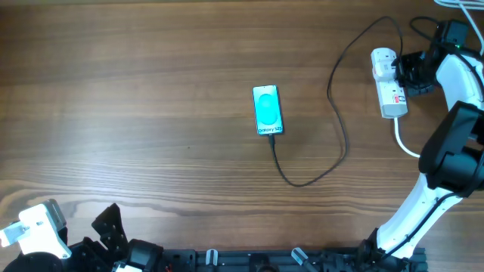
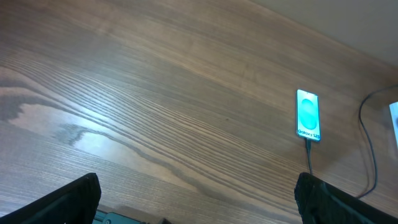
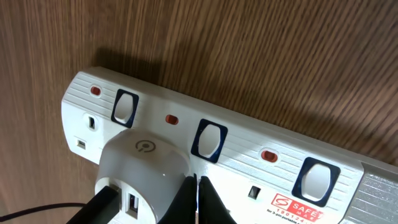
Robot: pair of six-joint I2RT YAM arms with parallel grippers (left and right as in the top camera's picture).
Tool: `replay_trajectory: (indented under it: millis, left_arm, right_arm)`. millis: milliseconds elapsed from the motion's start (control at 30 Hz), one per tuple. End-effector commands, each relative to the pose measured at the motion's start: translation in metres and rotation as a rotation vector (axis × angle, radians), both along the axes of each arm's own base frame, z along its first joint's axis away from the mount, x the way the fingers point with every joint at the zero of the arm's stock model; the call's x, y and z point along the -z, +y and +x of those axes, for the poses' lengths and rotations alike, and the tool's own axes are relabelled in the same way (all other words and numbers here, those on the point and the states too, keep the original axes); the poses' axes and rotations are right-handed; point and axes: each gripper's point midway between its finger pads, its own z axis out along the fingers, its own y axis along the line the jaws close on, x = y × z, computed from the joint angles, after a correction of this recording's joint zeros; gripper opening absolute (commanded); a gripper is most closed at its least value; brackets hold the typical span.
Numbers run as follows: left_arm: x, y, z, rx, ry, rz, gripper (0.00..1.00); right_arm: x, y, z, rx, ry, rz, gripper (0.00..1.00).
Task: Plug charger to phone and switch on socket
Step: 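Press down the rocker switch next to the charger with the right gripper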
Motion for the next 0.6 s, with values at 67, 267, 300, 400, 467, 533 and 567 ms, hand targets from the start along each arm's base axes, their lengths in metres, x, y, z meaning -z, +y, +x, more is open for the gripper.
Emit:
replay_trajectory:
  millis: [67,267,300,400,467,533,567]
  left_arm:
    - [0.000,0.003,0.000,-0.022,-0.009,-0.001,1.00]
    - [0.000,0.003,0.000,-0.022,-0.009,-0.001,1.00]
    - [0.000,0.003,0.000,-0.022,-0.009,-0.002,1.00]
    - [0.000,0.003,0.000,-0.021,-0.008,-0.002,1.00]
    - [0.000,0.000,0.000,-0.010,-0.006,-0.012,1.00]
    - [0.000,0.000,0.000,-0.008,-0.005,-0.014,1.00]
    - [0.000,0.000,0.000,-0.008,-0.005,-0.014,1.00]
  right_arm:
    - [0.001,-0.005,0.009,0.024,-0.018,-0.016,0.05]
    - [0.009,-0.005,0.009,0.020,-0.010,-0.010,0.05]
    - [0.018,-0.003,0.008,0.016,0.005,0.002,0.05]
    - [0.037,0.001,0.005,-0.011,0.038,0.018,0.05]
    - [0.039,0.001,0.005,-0.021,0.042,0.016,0.05]
    - [0.039,0.002,0.005,-0.027,0.039,0.022,0.05]
    - [0.035,0.008,0.011,-0.059,0.007,0.048,0.05]
